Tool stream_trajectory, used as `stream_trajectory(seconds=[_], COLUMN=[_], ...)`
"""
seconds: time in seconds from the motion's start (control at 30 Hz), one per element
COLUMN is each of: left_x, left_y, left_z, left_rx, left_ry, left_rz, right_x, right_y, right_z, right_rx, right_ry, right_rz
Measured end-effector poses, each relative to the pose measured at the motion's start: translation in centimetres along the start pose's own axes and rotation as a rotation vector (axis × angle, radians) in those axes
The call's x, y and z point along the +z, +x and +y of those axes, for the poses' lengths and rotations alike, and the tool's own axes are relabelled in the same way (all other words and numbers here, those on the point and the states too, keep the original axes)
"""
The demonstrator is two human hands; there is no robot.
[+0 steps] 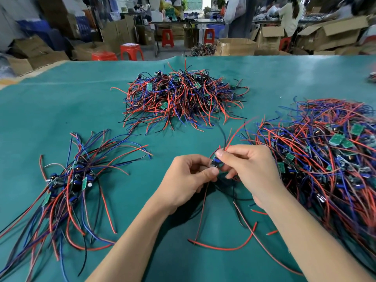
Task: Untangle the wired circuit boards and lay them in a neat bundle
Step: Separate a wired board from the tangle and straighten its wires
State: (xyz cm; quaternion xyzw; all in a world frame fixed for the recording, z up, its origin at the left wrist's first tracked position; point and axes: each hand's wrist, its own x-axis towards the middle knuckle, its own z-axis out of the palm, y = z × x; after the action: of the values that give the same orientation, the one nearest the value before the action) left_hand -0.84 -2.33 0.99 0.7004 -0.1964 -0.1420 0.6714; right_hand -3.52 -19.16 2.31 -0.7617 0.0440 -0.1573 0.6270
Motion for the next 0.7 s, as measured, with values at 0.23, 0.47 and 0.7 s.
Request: stream_trajectory(seconds=[0.23, 0.47, 0.7], left_x=[-0.2, -0.7, -0.7], left_y=[-0.2, -0.2, 0.1], left_z=[0.4, 0.4, 0.3], left_rx=[0.018, -0.077, -0.053], left_ry=[-0.002, 0.012, -0.157], left_rz=[-0.067, -0.093, 0.108], right_x=[-2.7, -5.9, -2.3], right_y=[1.5, 2.2, 0.6], right_z=[0.0, -0.7, -0.9], right_rx=[-0.09, -0.188, -0.156], right_ry=[-0.022, 0.177, -0.123], right_rz=[0.361, 0.733, 0.369])
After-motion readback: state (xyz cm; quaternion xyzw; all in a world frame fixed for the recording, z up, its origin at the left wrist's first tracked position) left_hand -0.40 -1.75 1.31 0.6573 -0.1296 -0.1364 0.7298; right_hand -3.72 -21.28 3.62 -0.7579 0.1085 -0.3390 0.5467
